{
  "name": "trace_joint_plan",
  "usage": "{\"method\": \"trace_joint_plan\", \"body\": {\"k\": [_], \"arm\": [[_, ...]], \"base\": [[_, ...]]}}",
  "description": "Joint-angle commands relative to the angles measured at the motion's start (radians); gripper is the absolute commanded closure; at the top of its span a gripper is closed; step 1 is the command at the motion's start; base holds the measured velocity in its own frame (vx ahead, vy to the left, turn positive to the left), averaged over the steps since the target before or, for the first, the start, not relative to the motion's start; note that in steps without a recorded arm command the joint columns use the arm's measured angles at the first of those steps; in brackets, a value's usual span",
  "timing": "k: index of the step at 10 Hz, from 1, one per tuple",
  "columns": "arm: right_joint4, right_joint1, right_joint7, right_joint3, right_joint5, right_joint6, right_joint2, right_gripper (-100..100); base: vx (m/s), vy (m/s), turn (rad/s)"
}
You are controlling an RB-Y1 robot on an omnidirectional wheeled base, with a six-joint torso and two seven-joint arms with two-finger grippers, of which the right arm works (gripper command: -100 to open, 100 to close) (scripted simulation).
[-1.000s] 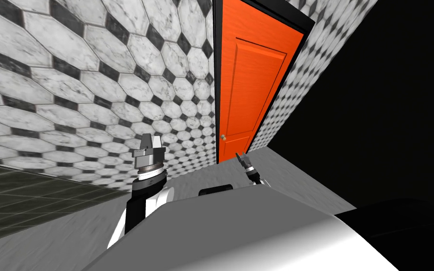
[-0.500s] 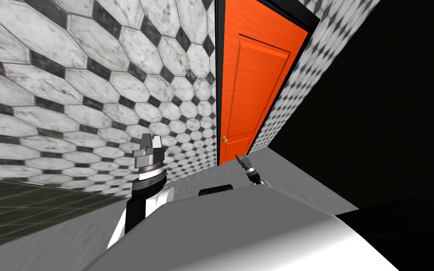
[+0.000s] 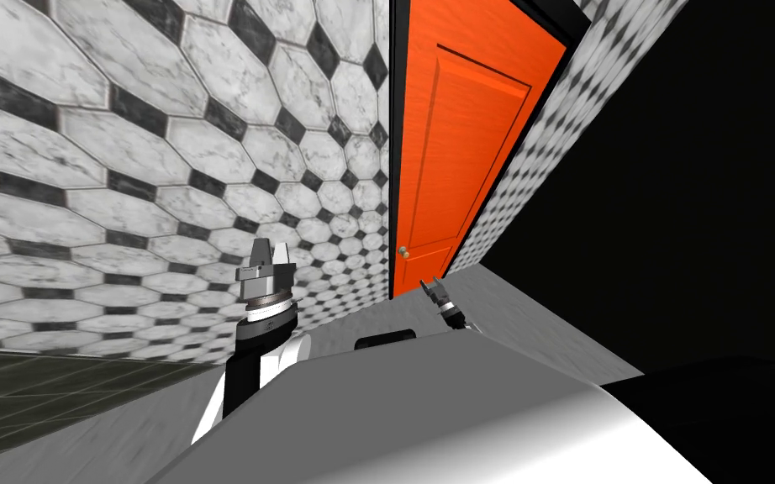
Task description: Pull the door open
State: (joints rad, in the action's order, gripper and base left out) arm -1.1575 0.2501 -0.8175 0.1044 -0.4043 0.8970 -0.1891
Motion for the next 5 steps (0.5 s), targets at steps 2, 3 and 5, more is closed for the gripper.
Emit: {"method": "trace_joint_plan", "body": {"k": [2,3,5], "arm": [[0.053,-0.015,-0.035,0.008,-0.016,0.021,-0.005,-100],[0.067,-0.019,-0.046,0.010,-0.022,0.025,-0.006,-100],[0.111,-0.031,-0.078,0.017,-0.040,0.040,-0.011,-100]], "base": [[0.093,0.037,-0.024],[0.082,0.018,-0.018],[0.118,0.041,-0.031]]}}
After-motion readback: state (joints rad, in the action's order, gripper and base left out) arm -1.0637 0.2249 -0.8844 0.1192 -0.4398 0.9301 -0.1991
